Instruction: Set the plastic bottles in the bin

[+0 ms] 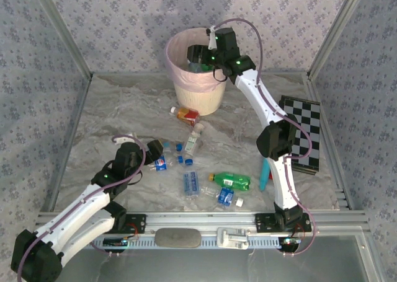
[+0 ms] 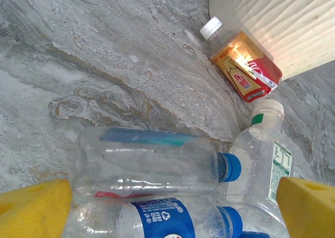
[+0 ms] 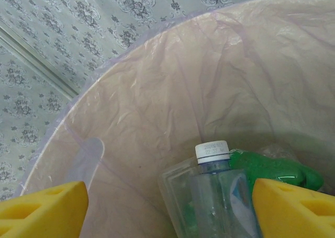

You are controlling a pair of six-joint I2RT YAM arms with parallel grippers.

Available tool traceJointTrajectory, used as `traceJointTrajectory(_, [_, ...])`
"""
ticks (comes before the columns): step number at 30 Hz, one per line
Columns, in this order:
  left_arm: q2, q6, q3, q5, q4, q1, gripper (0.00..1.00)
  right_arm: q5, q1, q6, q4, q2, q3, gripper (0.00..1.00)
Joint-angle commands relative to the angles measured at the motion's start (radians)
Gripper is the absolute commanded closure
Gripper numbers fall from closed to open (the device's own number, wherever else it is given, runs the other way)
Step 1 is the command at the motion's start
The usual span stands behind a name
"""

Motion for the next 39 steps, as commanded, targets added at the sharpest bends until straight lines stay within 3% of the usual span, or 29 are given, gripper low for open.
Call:
traceJointTrajectory(1, [-0.012,0.001,-0.004,0.000,-0.015,0.004,0.00,0.005,0.012,-0.033,-0.017,-0.080,0.029,0.16])
traceJointTrajectory(10, [0.000,0.010,0.003,0.042,0.025,0.004,0.00,0.040,0.036,-0.054,0.107,-0.312,-0.253,0.15])
traceJointTrajectory(19, [0.076,0.061,0.027,0.117,0.127,-0.008,0.00,0.080,0.067,-0.085,0.134,-0.666,-0.791,0.13])
traceJointTrajectory(24, [0.173,0.082,0.066,0.131,0.177,-0.016,0.00,0.169,0.100,-0.113,0.006,-0.843,-1.061,0.11])
traceJointTrajectory(30, [0.310,0.104,0.143,0.158,0.219,-0.044,0.00,0.120,0.142,-0.132,-0.203,-0.946,-1.229,0.05])
traceJointTrajectory(39, [0.490,0.090,0.250,0.156,0.252,-0.097,0.00,0.176,0.335,-0.076,-0.272,-1.022,-1.503,0.00])
